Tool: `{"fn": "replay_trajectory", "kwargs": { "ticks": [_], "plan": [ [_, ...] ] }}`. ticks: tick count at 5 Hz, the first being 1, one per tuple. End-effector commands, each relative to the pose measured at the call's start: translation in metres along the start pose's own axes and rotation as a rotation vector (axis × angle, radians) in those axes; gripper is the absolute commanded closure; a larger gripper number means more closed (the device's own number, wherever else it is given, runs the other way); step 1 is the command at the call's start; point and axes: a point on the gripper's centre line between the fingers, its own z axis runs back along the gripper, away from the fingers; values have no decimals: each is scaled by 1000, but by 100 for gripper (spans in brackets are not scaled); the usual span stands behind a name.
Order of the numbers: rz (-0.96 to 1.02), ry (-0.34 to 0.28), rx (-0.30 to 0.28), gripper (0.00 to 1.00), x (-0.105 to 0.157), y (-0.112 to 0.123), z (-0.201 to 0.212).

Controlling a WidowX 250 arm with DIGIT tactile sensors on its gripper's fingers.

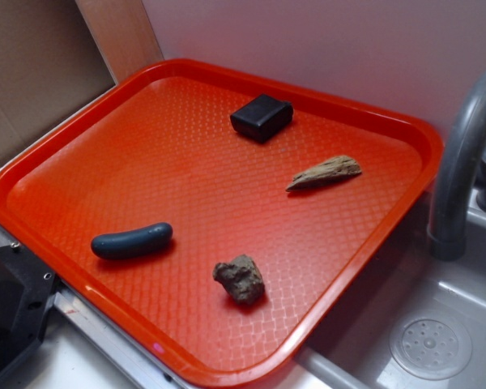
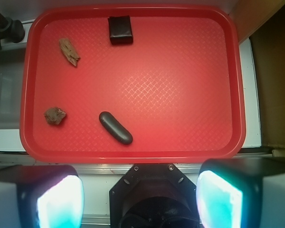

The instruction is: Grab the wood chip.

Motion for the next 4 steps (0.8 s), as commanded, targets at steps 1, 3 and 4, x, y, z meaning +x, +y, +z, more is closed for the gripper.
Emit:
{"fn": "replay_trajectory", "kwargs": {
  "ticks": [1,3,4],
  "plan": [
    [0,0,0,0,0,0,0],
    [-499,-229,-55,0,41,-108,-70],
    [-680,-315,-122,0,22,-160,-72]
  ]
}}
